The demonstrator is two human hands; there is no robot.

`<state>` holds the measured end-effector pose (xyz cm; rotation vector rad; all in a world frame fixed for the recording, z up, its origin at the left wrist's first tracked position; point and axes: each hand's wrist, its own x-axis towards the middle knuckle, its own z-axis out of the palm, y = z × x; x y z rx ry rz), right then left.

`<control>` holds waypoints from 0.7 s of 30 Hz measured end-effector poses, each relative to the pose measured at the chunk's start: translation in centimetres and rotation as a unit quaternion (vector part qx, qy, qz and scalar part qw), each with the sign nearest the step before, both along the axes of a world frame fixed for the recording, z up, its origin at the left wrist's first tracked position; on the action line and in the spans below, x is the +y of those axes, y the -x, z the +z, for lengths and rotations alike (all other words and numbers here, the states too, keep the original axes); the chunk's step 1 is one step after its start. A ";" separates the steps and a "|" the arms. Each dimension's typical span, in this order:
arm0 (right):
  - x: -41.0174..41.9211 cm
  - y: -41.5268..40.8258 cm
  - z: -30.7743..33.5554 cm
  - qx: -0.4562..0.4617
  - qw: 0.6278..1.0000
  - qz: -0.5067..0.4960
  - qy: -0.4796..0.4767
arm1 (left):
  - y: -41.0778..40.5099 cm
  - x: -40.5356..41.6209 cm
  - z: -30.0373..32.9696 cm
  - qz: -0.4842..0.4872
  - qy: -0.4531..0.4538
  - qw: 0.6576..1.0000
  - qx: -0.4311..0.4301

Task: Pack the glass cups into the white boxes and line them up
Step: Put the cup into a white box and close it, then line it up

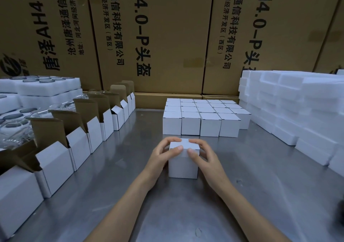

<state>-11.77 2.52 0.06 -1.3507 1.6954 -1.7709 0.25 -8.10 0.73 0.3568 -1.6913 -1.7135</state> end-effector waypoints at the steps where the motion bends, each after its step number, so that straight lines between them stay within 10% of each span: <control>1: 0.0 0.0 0.0 -0.003 1.000 -0.001 0.006 | -0.1 -0.1 0.1 0.001 -0.006 1.000 -0.004; 21: -0.5 -0.1 -0.2 -0.038 0.999 0.008 0.007 | 0.0 -0.1 0.0 -0.044 -0.024 0.999 -0.018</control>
